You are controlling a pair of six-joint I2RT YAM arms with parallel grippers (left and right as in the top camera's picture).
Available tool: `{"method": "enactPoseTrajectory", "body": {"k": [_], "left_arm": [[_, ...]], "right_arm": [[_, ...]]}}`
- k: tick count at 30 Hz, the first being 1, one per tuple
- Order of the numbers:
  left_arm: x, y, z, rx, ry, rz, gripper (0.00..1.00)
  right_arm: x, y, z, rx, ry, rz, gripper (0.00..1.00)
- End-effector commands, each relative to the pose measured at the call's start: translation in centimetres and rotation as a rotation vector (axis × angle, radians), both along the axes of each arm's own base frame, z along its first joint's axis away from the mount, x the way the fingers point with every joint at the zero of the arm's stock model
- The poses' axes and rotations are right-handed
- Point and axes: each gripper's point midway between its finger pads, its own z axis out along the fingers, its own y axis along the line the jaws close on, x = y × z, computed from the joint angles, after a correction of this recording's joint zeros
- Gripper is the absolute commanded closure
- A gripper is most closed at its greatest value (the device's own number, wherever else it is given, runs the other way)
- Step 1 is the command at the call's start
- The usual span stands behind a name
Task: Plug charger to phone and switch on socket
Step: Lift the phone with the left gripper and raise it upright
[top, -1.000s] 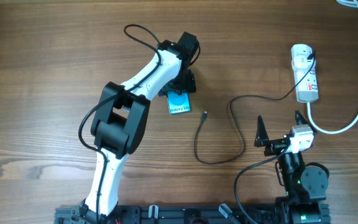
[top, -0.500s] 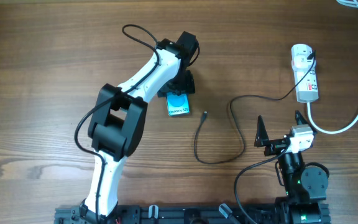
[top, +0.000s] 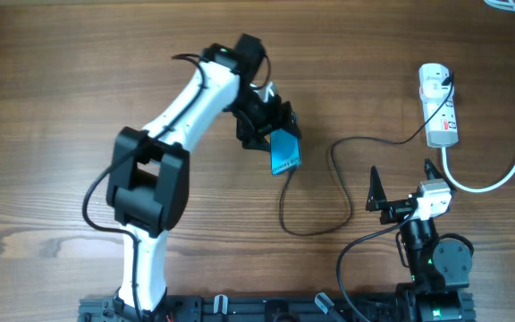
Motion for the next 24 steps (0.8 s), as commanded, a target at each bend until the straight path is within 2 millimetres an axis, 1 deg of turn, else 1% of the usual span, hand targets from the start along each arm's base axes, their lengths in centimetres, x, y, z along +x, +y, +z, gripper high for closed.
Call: {"method": "enactPoseTrajectory", "body": {"k": [1, 3, 4, 6, 8, 11, 16, 24], "left_arm": [[1.2, 0.2, 7.0, -0.397, 0.047, 0.053, 0.28], [2.3, 1.8, 8.2, -0.464, 0.069, 0.111, 0.29], [3.0, 3.1, 9.0, -0.512, 0.086, 0.151, 0.29], [3.8, 5.1, 9.5, -0.535, 0.119, 0.218, 0.29], [4.4, 6.4, 9.9, -0.556, 0.129, 0.26, 0.27], [5.4, 8.2, 11.5, -0.646, 0.152, 0.325, 0.27], [5.8, 9.6, 12.6, -0.703, 0.197, 0.383, 0.28], [5.4, 9.5, 12.8, -0.7, 0.233, 0.397, 0.3]], "right_arm": [[0.0, -0.3, 0.2, -0.013, -0.011, -0.017, 0.0], [0.0, -0.3, 0.2, -0.013, -0.011, -0.017, 0.0], [0.0, -0.3, 0.2, -0.013, -0.011, -0.017, 0.0], [0.0, -0.3, 0.2, -0.013, -0.011, -0.017, 0.0], [0.0, -0.3, 0.2, -0.013, -0.011, -0.017, 0.01], [0.0, -0.3, 0.2, -0.013, -0.011, -0.017, 0.0], [0.0, -0.3, 0.2, -0.013, -0.011, -0.017, 0.0], [0.0, -0.3, 0.2, -0.013, -0.011, -0.017, 0.0]]}}
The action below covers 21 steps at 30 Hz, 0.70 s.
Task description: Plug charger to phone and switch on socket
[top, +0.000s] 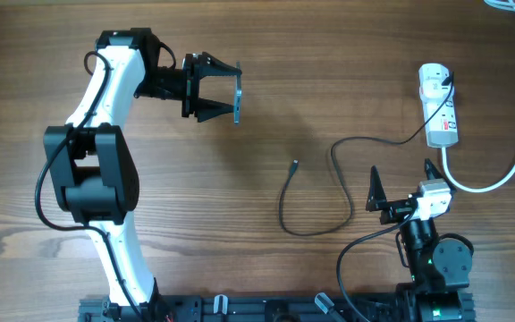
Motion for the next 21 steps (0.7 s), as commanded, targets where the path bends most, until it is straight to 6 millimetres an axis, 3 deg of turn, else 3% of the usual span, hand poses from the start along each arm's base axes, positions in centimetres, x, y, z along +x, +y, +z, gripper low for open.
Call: {"method": "enactPoseTrajectory", "body": {"k": [1, 21], "left_arm": [[-0.3, 0.0, 2.6, -0.055, -0.049, 0.013, 0.3], [-0.3, -0.2, 4.2, -0.147, -0.066, 0.027, 0.3]], "right_arm": [[0.0, -0.3, 0.2, -0.013, -0.011, -0.017, 0.0], [0.0, -0.3, 0.2, -0.013, -0.011, -0.017, 0.0]]}}
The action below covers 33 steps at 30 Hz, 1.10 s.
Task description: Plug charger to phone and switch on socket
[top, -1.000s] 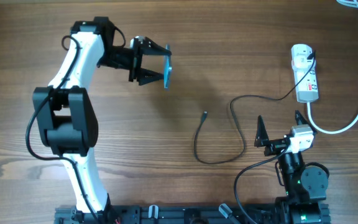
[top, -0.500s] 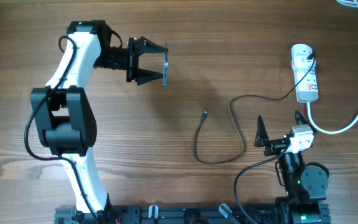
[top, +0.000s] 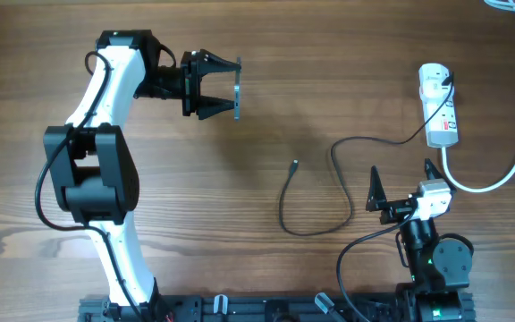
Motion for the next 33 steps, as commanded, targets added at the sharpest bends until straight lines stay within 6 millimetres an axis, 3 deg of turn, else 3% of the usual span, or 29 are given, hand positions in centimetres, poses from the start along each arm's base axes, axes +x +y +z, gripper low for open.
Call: {"method": "enactPoseTrajectory", "body": {"k": [1, 33], "left_arm": [[-0.3, 0.03, 2.59, -0.057, -0.061, 0.014, 0.3], [-0.29, 0.05, 2.61, -0.058, -0.061, 0.014, 0.3]], "right_arm": [[-0.01, -0.32, 0.19, -0.013, -0.011, -0.017, 0.0], [-0.01, -0.33, 0.19, -0.013, -0.011, -0.017, 0.0]]}}
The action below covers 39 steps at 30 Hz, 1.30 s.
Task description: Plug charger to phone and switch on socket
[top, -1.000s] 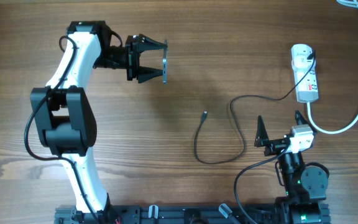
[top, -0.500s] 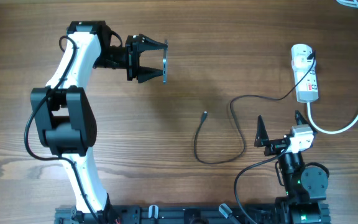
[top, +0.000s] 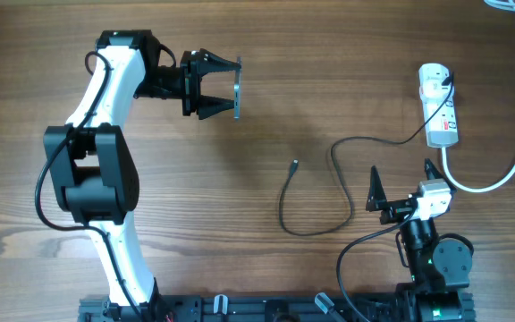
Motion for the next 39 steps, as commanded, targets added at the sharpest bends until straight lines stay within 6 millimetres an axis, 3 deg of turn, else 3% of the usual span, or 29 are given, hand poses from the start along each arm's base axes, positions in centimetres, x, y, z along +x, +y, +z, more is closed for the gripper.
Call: {"method": "enactPoseTrajectory", "body": {"k": [1, 10, 11, 13, 15, 16, 18, 20, 22, 24, 26, 28, 30, 32, 33, 34, 36, 39], "left_arm": [[-0.3, 0.1, 2.6, -0.055, -0.061, 0.014, 0.3], [-0.3, 0.1, 2.6, -0.055, -0.061, 0.014, 0.3], [-0.3, 0.1, 2.6, -0.055, -0.061, 0.014, 0.3], [-0.3, 0.1, 2.6, -0.054, -0.061, 0.014, 0.3], [-0.3, 0.1, 2.6, -0.054, -0.061, 0.014, 0.3], [-0.3, 0.1, 2.6, -0.054, -0.061, 0.014, 0.3], [-0.3, 0.1, 2.6, -0.054, -0.061, 0.014, 0.3], [-0.3, 0.1, 2.6, -0.054, -0.06, 0.014, 0.3], [-0.3, 0.1, 2.6, -0.054, -0.06, 0.014, 0.3], [-0.3, 0.1, 2.6, -0.054, -0.06, 0.014, 0.3], [-0.3, 0.1, 2.6, -0.054, -0.06, 0.014, 0.3], [-0.3, 0.0, 2.6, -0.054, -0.059, 0.013, 0.3], [-0.3, 0.0, 2.5, -0.054, -0.06, 0.013, 0.3], [-0.3, 0.0, 2.5, -0.054, -0.06, 0.013, 0.3], [-0.3, 0.0, 2.5, -0.054, -0.06, 0.013, 0.3], [-0.3, 0.0, 2.5, -0.054, -0.06, 0.013, 0.3], [-0.3, 0.0, 2.5, -0.053, -0.061, 0.013, 0.3], [-0.3, 0.0, 2.5, -0.053, -0.061, 0.013, 0.3]], "right_arm": [[0.0, -0.3, 0.2, -0.013, -0.011, -0.017, 0.0], [0.0, -0.1, 0.5, 0.002, -0.022, -0.007, 0.0], [-0.4, 1.8, 0.8, 0.131, -0.011, 0.107, 0.01], [-1.8, 5.8, 0.9, 0.55, 0.131, 0.351, 0.0], [-2.4, 6.7, 1.3, 0.972, 0.282, 0.402, 0.0], [-2.9, 7.3, 2.8, 1.026, 0.269, 0.466, 0.0], [-5.1, 8.6, 7.9, 0.938, 0.1, 0.673, 0.0], [-6.6, 8.7, 12.0, 0.896, 0.014, 0.725, 0.0], [-7.0, 8.8, 14.9, 0.791, -0.01, 0.714, 0.0], [-5.9, 9.1, 16.3, 0.647, 0.079, 0.646, 0.0], [-2.9, 7.9, 14.8, 0.607, 0.346, 0.443, 0.0], [-1.5, 8.5, 13.0, 0.66, 0.607, 0.397, 0.0], [-0.6, 11.2, 13.1, 0.824, 0.773, 0.538, 0.0], [-1.0, 14.5, 14.7, 0.755, 0.785, 0.835, 0.01], [-0.5, 15.4, 14.3, 0.73, 0.825, 0.824, 0.0], [0.2, 15.8, 13.5, 0.681, 0.861, 0.752, 0.0], [1.4, 15.9, 11.3, 0.46, 0.971, 0.45, 0.01], [2.2, 16.7, 12.5, 0.182, 1.02, 0.159, 0.0]]}}
